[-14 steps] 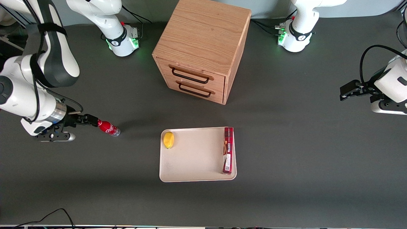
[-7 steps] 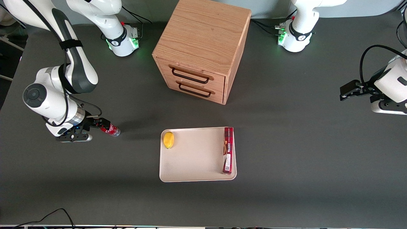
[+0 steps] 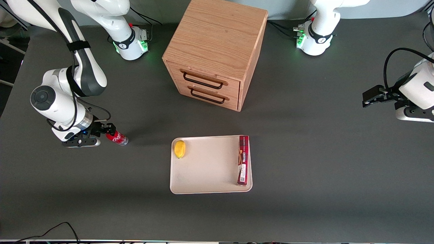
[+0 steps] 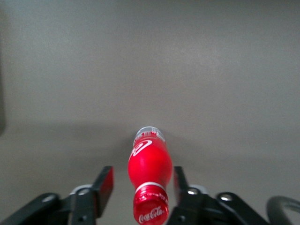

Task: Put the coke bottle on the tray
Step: 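Close the right gripper around the bottle's neck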

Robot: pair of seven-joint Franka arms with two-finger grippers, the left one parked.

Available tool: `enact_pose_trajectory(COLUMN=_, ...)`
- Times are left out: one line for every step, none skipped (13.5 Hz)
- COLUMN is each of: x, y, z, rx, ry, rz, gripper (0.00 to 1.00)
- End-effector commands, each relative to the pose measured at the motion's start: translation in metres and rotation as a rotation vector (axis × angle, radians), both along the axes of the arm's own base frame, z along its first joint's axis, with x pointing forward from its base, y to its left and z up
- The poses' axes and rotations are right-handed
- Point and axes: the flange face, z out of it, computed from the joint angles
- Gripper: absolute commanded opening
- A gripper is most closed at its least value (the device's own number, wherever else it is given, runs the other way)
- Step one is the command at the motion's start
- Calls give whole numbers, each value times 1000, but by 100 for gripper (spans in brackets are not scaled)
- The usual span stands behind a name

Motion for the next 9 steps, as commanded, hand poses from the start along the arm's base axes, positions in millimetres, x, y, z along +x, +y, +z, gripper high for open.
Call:
enact_pose_trajectory(x=-16, y=-9, z=4, rx=-18, ry=-24, rz=16, gripper=29)
enact_pose_trajectory(x=-17, y=-9, z=6, rx=-19, ry=-27, rz=16, gripper=16)
enact_pose_trajectory(x=-17, y=-9, z=7, rx=-19, ry=-29, rz=16, gripper=0)
enact_pose_trajectory(x=-18, y=-9, z=7, rx=-19, ry=-27, rz=16, gripper=0)
enact_pose_trajectory(x=-17, y=-9, z=8, rx=-19, ry=-29, rz=15, gripper=0)
enact_pose_trajectory(x=-17, y=-9, z=8, rx=-20, ry=-30, rz=17, gripper=0)
enact_pose_trajectory(x=-17, y=-9, z=11, rx=-21, ry=-32, rz=15, gripper=0)
enact_pose_trajectory(x=-17, y=-9, z=13, rx=-21, ry=-35, rz=17, gripper=0)
enact_pose_trajectory(x=-16, y=-9, z=19, rx=-23, ry=-39, rz=16, gripper=0)
